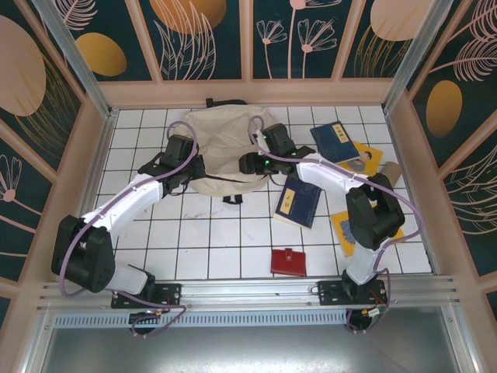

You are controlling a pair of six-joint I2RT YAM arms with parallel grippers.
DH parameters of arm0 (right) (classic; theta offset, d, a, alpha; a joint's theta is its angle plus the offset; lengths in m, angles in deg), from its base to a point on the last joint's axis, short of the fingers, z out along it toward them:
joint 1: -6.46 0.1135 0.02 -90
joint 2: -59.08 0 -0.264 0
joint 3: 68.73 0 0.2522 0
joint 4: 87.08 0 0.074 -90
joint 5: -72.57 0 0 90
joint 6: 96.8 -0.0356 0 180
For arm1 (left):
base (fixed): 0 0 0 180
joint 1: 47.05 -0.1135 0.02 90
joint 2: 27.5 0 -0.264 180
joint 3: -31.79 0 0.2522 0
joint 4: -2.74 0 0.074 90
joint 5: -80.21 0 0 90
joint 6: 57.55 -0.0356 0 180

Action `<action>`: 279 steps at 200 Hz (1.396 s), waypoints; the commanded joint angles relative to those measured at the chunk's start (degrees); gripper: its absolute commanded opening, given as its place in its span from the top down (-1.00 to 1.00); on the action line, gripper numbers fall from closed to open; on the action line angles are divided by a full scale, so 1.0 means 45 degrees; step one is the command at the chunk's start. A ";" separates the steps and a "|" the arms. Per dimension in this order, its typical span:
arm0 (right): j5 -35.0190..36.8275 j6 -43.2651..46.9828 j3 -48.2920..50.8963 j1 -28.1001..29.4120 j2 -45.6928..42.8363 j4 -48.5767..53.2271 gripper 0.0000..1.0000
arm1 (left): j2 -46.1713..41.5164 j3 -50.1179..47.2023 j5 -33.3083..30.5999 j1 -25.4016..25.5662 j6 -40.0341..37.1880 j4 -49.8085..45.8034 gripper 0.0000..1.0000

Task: Pack the student bag
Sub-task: Unzip the student bag at the center of the table.

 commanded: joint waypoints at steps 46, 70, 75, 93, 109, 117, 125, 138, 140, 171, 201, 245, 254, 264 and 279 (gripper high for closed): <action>-0.2921 0.3289 -0.2115 0.0537 0.2192 -0.0384 -0.17 | -0.0191 0.0057 -0.0362 -0.0058 0.0149 0.0630 1.00; -0.2921 0.4105 -0.2981 0.0770 0.2753 0.0157 -0.21 | -0.0172 0.0010 -0.0305 -0.0058 0.0200 0.0652 1.00; -0.2882 0.4212 -0.3152 0.0810 0.2880 0.0256 -0.22 | -0.0168 0.0008 -0.0301 -0.0058 0.0201 0.0666 1.00; -0.2779 0.4520 -0.3672 0.0912 0.3322 0.0565 -0.22 | -0.0157 0.0033 -0.0283 -0.0058 0.0220 0.0669 1.00; -0.3131 0.4799 -0.4139 0.0953 0.3710 0.0942 -0.22 | -0.0140 0.0027 -0.0290 -0.0058 0.0210 0.0689 1.00; -0.3415 0.4931 -0.4366 0.0965 0.3854 0.1105 -0.22 | -0.0151 0.0042 -0.0332 -0.0058 0.0220 0.0689 1.00; -0.3612 0.5040 -0.4514 0.0991 0.3948 0.1205 -0.22 | -0.0132 0.0060 -0.0358 -0.0058 0.0242 0.0679 1.00; -0.3750 0.5049 -0.4563 0.0999 0.4001 0.1170 -0.21 | -0.0109 0.0075 -0.0416 -0.0055 0.0257 0.0670 1.00; -0.3761 0.5049 -0.4548 0.0994 0.4015 0.1163 -0.20 | -0.0114 0.0061 -0.0432 -0.0062 0.0259 0.0669 1.00; -0.3658 0.4903 -0.4660 0.0953 0.4145 0.1121 0.07 | -0.0110 0.0056 -0.0513 -0.0070 0.0259 0.0612 1.00; -0.4246 0.4626 -0.4631 0.0797 0.4137 0.0939 0.41 | -0.0100 0.0023 -0.0554 -0.0048 0.0240 0.0591 1.00; -0.4503 0.4502 -0.4621 0.0767 0.4024 0.0844 0.56 | -0.0103 -0.0016 -0.0615 -0.0057 0.0176 0.0573 1.00; -0.4644 0.4480 -0.4582 0.0750 0.3988 0.0861 0.52 | -0.0114 -0.0022 -0.0632 -0.0058 0.0181 0.0572 1.00; -0.4803 0.4509 -0.4562 0.0757 0.3957 0.0891 0.46 | -0.0101 -0.0008 -0.0632 -0.0058 0.0191 0.0572 1.00; -0.4987 0.4510 -0.4499 0.0757 0.3870 0.0864 0.38 | -0.0116 -0.0014 -0.0641 -0.0058 0.0191 0.0572 1.00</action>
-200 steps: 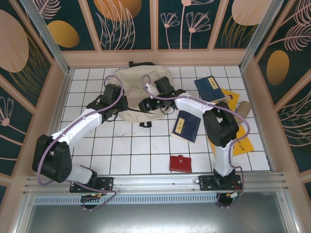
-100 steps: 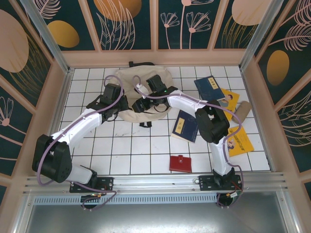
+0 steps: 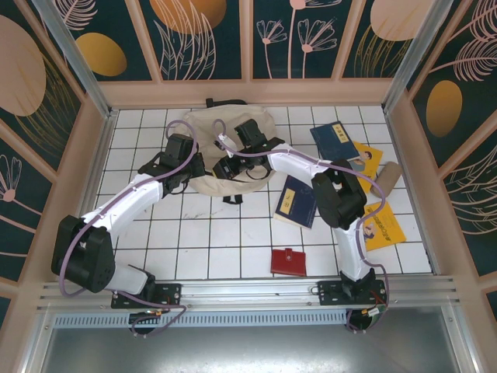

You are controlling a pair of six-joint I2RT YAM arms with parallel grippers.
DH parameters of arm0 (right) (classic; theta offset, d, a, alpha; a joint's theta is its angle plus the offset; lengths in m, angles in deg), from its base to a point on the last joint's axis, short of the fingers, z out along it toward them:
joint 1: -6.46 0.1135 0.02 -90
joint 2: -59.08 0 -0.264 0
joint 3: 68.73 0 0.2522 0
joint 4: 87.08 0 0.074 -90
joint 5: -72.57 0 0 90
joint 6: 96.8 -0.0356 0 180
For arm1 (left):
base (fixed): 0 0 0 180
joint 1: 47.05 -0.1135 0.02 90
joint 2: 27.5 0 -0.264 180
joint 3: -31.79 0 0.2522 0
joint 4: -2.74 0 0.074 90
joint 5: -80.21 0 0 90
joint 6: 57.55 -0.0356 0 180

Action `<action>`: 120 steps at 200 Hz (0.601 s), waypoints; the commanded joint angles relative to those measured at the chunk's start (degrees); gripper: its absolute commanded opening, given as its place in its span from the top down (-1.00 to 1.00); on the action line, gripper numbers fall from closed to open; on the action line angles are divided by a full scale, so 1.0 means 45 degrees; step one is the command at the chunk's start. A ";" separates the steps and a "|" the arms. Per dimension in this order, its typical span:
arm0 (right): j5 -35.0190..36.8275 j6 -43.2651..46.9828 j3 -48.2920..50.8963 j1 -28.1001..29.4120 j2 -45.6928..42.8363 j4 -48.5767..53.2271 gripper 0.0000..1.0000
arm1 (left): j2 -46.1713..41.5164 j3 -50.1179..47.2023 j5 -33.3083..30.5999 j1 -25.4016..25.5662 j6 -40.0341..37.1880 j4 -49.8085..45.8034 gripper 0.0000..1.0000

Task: Pack the student bag
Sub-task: Unzip the student bag at the center of the table.

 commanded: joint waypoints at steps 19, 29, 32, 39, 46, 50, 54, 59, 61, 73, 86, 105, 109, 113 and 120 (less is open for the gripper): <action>-0.0683 0.0054 -0.0124 -0.0088 -0.0184 -0.0166 0.39 | -0.0077 -0.0039 -0.0356 -0.0058 0.0103 0.0193 1.00; -0.0698 0.0029 -0.0041 -0.0098 -0.0248 -0.0228 0.46 | -0.0055 -0.0041 -0.0371 -0.0053 0.0123 0.0193 1.00; -0.0697 0.0018 -0.0009 -0.0106 -0.0259 -0.0238 0.47 | -0.0037 -0.0029 -0.0362 -0.0057 0.0123 0.0176 1.00; -0.0715 -0.0005 0.0004 -0.0108 -0.0299 -0.0269 0.49 | -0.0011 -0.0030 -0.0380 -0.0058 0.0128 0.0173 1.00; -0.0717 -0.0024 0.0023 -0.0126 -0.0322 -0.0294 0.49 | 0.0011 -0.0032 -0.0380 -0.0057 0.0145 0.0173 1.00; -0.0718 -0.0044 0.0042 -0.0127 -0.0313 -0.0311 0.50 | 0.0021 -0.0035 -0.0380 -0.0058 0.0159 0.0159 1.00; -0.0702 -0.0062 0.0058 -0.0127 -0.0342 -0.0332 0.51 | 0.0041 -0.0025 -0.0380 -0.0058 0.0162 0.0154 1.00; -0.0681 -0.0098 0.0082 -0.0137 -0.0355 -0.0367 0.53 | 0.0058 -0.0039 -0.0380 -0.0063 0.0162 0.0154 1.00; -0.0679 -0.0102 0.0082 -0.0129 -0.0361 -0.0372 0.54 | 0.0060 -0.0026 -0.0380 -0.0059 0.0162 0.0154 1.00; -0.0664 -0.0152 0.0120 -0.0137 -0.0376 -0.0411 0.62 | 0.0089 -0.0019 -0.0380 -0.0058 0.0162 0.0173 1.00; -0.0639 -0.0250 0.0141 -0.0127 -0.0391 -0.0444 0.77 | 0.0097 -0.0022 -0.0380 -0.0063 0.0162 0.0190 1.00; -0.0637 -0.0426 0.0190 -0.0150 -0.0441 -0.0440 0.79 | 0.0138 0.0021 -0.0385 -0.0058 0.0080 0.0199 1.00; -0.0639 -0.0468 0.0249 -0.0147 -0.0482 -0.0483 0.79 | 0.0152 0.0052 -0.0385 -0.0058 0.0051 0.0208 1.00; -0.0620 -0.0507 0.0316 -0.0147 -0.0517 -0.0534 0.79 | 0.0176 0.0066 -0.0409 -0.0058 0.0045 0.0197 1.00; -0.0601 -0.0578 0.0469 -0.0153 -0.0598 -0.0628 0.79 | 0.0211 0.0117 -0.0419 -0.0058 -0.0026 0.0212 1.00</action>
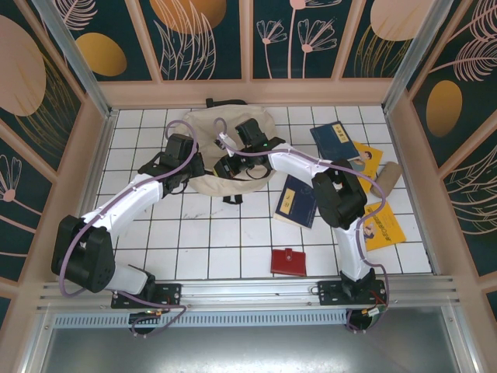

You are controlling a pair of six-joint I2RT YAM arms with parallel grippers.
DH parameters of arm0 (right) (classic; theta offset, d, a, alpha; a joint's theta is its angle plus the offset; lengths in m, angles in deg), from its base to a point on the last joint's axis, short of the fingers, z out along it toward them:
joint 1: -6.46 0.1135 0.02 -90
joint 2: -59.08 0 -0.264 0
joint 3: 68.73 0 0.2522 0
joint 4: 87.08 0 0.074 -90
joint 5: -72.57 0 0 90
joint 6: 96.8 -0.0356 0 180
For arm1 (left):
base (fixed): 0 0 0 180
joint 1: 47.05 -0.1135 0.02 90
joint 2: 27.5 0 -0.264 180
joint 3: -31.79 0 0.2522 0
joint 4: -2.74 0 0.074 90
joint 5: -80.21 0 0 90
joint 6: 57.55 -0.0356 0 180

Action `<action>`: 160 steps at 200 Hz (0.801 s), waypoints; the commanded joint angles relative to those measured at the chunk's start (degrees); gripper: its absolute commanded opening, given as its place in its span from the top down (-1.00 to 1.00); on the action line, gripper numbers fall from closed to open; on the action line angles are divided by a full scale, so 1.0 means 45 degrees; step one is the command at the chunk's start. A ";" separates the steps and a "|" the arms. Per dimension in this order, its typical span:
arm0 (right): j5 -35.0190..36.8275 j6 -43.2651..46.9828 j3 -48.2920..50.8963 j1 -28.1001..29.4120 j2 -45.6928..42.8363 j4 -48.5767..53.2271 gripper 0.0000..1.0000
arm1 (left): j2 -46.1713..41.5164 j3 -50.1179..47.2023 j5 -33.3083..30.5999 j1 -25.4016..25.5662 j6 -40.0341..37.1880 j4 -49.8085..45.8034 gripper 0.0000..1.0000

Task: Pack the student bag
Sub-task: Unzip the student bag at the center of the table.

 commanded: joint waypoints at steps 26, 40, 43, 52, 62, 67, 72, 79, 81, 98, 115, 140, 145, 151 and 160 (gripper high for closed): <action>-0.0114 -0.0351 0.1149 -0.0089 -0.0937 -0.0579 0.81 | 0.0535 0.0483 -0.0405 -0.0058 -0.0243 0.0193 1.00; 0.0077 -0.0345 0.1684 -0.0098 -0.1146 -0.0680 0.82 | 0.0770 0.0722 -0.0804 -0.0058 -0.0294 0.0098 1.00; 0.0106 -0.0345 0.1808 -0.0098 -0.1204 -0.0677 0.81 | 0.0804 0.0769 -0.0889 -0.0060 -0.0332 0.0095 1.00; 0.0209 -0.0327 0.2230 -0.0098 -0.1344 -0.0738 0.81 | 0.0969 0.0907 -0.1075 -0.0077 -0.0431 0.0094 1.00; 0.0344 -0.0289 0.2658 -0.0115 -0.1568 -0.0760 0.82 | 0.1134 0.1055 -0.1210 -0.0077 -0.0563 0.0115 1.00; 0.0423 -0.0269 0.2846 -0.0117 -0.1651 -0.0770 0.82 | 0.1218 0.1160 -0.1292 -0.0077 -0.0631 0.0115 1.00; 0.0508 -0.0248 0.3060 -0.0118 -0.1763 -0.0780 0.82 | 0.1282 0.1238 -0.1404 -0.0077 -0.0672 0.0096 1.00; 0.0625 -0.0216 0.3354 -0.0137 -0.1884 -0.0764 0.82 | 0.1377 0.1370 -0.1538 -0.0077 -0.0743 0.0053 1.00; 0.0642 -0.0210 0.3413 -0.0137 -0.1936 -0.0747 0.82 | 0.1406 0.1420 -0.1575 -0.0077 -0.0777 0.0041 1.00; 0.0899 -0.0133 0.3982 -0.0215 -0.2273 -0.0762 0.82 | 0.1620 0.1669 -0.1814 -0.0077 -0.0870 -0.0052 1.00; 0.1162 -0.0030 0.4317 -0.0268 -0.2499 -0.0713 0.82 | 0.1791 0.1784 -0.1933 -0.0097 -0.0912 -0.0043 1.00; 0.1590 0.0121 0.4488 -0.0313 -0.2690 -0.0558 0.82 | 0.2073 0.1814 -0.2105 -0.0097 -0.0846 -0.0057 1.00; 0.1675 0.0186 0.4511 -0.0313 -0.2729 -0.0500 0.82 | 0.2122 0.1814 -0.2209 -0.0107 -0.0801 -0.0071 1.00; 0.1758 0.0252 0.4524 -0.0318 -0.2771 -0.0431 0.82 | 0.2192 0.1814 -0.2367 -0.0128 -0.0735 -0.0119 1.00; 0.1907 0.0316 0.4529 -0.0314 -0.2866 -0.0353 0.82 | 0.2312 0.1814 -0.2558 -0.0183 -0.0603 -0.0185 1.00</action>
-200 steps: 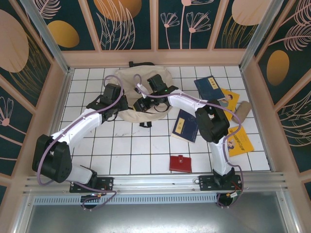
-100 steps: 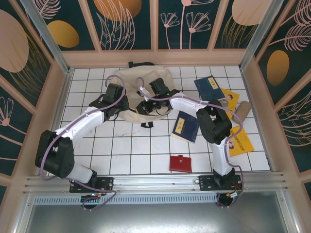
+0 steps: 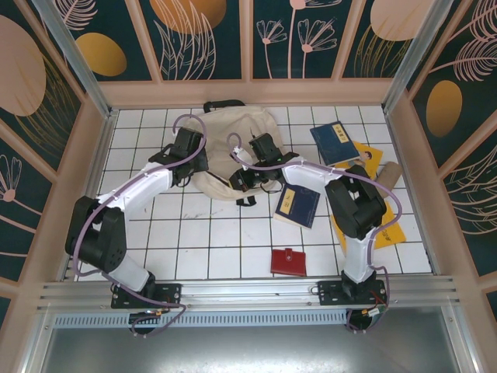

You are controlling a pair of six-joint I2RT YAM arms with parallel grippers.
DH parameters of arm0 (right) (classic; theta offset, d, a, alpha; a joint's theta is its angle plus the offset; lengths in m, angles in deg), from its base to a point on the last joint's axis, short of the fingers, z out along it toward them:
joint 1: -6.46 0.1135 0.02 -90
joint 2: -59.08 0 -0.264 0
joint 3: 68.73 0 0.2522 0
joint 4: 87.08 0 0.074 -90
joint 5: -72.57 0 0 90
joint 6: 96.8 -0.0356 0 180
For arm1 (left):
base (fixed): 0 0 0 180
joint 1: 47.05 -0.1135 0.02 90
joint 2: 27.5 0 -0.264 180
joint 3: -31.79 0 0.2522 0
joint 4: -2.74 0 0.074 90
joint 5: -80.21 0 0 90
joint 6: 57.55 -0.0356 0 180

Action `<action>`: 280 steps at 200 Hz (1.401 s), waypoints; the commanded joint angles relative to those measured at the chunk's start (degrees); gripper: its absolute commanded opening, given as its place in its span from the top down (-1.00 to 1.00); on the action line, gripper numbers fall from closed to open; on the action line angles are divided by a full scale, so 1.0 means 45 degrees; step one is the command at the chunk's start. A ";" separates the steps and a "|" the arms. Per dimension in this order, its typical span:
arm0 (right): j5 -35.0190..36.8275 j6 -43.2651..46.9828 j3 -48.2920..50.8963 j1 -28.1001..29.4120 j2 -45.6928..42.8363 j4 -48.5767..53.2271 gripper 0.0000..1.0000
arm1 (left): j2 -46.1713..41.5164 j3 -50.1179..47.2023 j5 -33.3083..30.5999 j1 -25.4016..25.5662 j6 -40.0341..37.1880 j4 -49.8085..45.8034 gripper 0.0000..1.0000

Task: Pack the student bag
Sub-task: Unzip the student bag at the center of the table.

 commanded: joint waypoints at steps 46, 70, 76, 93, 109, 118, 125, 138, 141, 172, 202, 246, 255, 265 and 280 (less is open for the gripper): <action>-0.0472 0.0760 0.0320 0.0091 -0.1284 0.1086 0.82 | 0.1007 0.0330 -0.1632 -0.0540 0.0496 0.0040 1.00; -0.0801 0.0907 0.0371 0.0257 -0.1643 0.1272 0.82 | 0.1418 0.0409 -0.1450 -0.0643 0.0496 0.0051 1.00; -0.0851 0.0955 0.0425 0.0273 -0.1698 0.1321 0.82 | 0.1443 0.0444 -0.1368 -0.0676 0.0496 0.0071 1.00; -0.0791 0.0968 0.0602 0.0291 -0.1852 0.1330 0.83 | 0.1702 0.0503 -0.1281 -0.0735 0.0508 0.0075 1.00; -0.0632 0.0883 0.0697 0.0294 -0.1880 0.1264 0.82 | 0.1864 0.0543 -0.1441 -0.0791 0.0653 -0.0036 1.00; -0.0547 0.0842 0.0656 0.0296 -0.1883 0.1254 0.82 | 0.1909 0.0537 -0.1551 -0.0879 0.0791 -0.0139 1.00; -0.0467 0.0733 0.0602 0.0296 -0.1884 0.1204 0.82 | 0.1924 0.0528 -0.1662 -0.0960 0.0965 -0.0240 1.00; -0.0366 0.0597 0.0468 0.0345 -0.1917 0.1018 0.81 | 0.1862 0.0389 -0.1906 -0.1171 0.1364 -0.0389 1.00; -0.0332 0.0538 0.0412 0.0371 -0.1930 0.0967 0.81 | 0.1850 0.0334 -0.1914 -0.1225 0.1430 -0.0377 1.00; -0.0331 0.0145 -0.0522 0.0654 -0.1683 0.1161 0.43 | 0.1611 -0.0117 -0.1309 -0.1474 0.1699 -0.0068 1.00; 0.0861 -0.0695 -0.0715 0.0653 -0.2097 0.1203 -0.21 | 0.0764 -0.0098 0.0102 -0.1466 0.1800 -0.0053 0.41; 0.4050 -0.3671 0.0744 -0.0456 -0.3754 0.0810 -0.29 | -0.0971 -0.0067 0.0682 -0.1478 0.2116 -0.0375 -0.41; 0.4672 -0.4449 0.1293 -0.0825 -0.4132 0.0825 -0.30 | -0.1318 -0.0114 0.0980 -0.1473 0.2146 -0.0341 -0.46; 0.5104 -0.5251 0.1871 -0.1282 -0.4563 0.0918 -0.30 | -0.1638 -0.0170 0.1287 -0.1461 0.2138 -0.0317 -0.49; 0.5565 -0.6317 0.2737 -0.2058 -0.5177 0.1166 -0.30 | -0.2051 -0.0267 0.1815 -0.1470 0.1992 -0.0246 -0.54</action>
